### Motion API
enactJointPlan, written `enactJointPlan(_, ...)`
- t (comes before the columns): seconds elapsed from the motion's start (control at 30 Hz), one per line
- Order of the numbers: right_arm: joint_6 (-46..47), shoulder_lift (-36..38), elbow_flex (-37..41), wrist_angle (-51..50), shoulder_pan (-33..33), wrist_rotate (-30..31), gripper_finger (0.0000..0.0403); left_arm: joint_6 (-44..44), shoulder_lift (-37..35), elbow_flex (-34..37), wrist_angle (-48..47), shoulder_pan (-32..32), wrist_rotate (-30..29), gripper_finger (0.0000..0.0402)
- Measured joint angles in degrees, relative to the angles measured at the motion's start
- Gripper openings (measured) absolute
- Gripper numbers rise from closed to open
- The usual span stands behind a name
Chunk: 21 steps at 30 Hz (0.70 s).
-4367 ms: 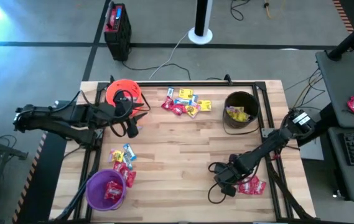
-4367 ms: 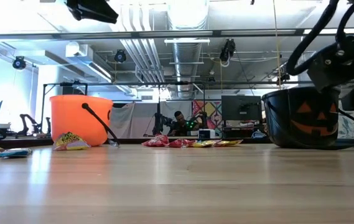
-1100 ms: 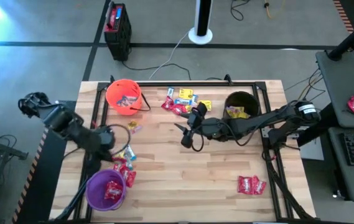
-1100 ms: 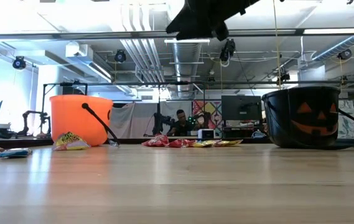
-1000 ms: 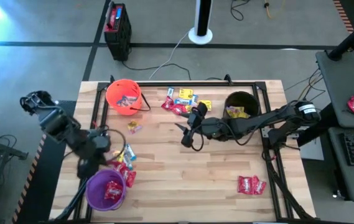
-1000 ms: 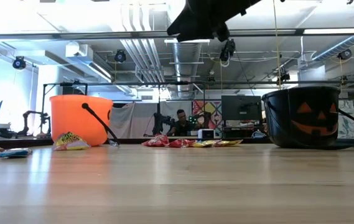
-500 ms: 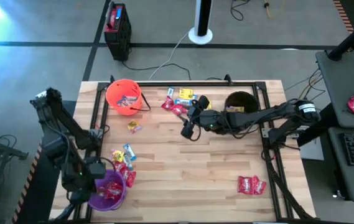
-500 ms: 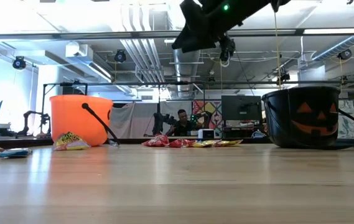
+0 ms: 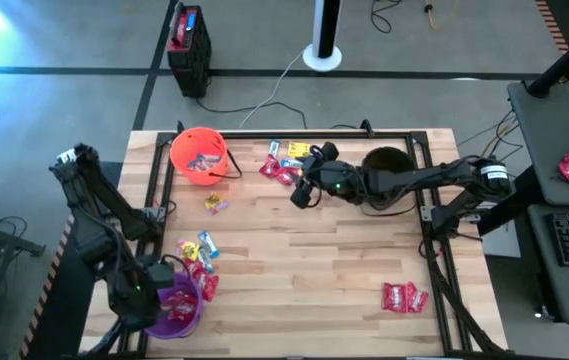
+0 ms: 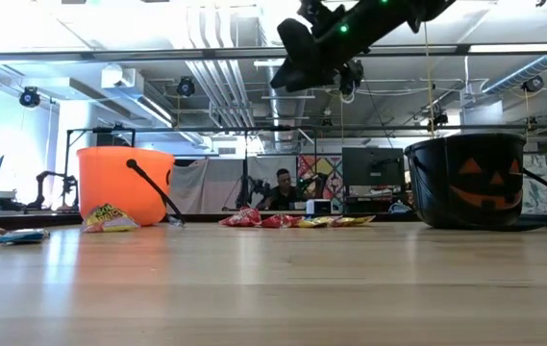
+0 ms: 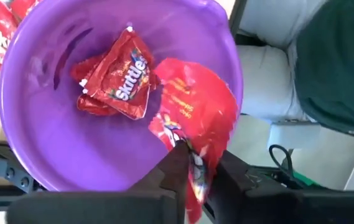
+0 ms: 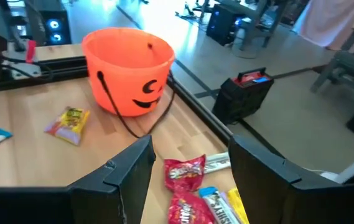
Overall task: Sort candy by brand, put in halloween buckets
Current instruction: Put the red candy into the purple bucket, then put the yellow candy into the black bucket
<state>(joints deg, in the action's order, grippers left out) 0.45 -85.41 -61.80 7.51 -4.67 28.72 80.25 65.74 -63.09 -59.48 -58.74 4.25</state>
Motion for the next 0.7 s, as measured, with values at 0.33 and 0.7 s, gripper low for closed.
enactJointPlan(0.33,3.74,0.0,-0.01,-2.43,0.0,-5.16,0.0201,-0.66,3.62,0.0,-0.31,0.0,0.67,0.0112)
enactJointPlan(0.7,10.4,0.22,-1.52,-11.86,3.96,-11.07,0.0201,-13.22,1.26,0.0,-4.94,0.79,-10.76,0.0123)
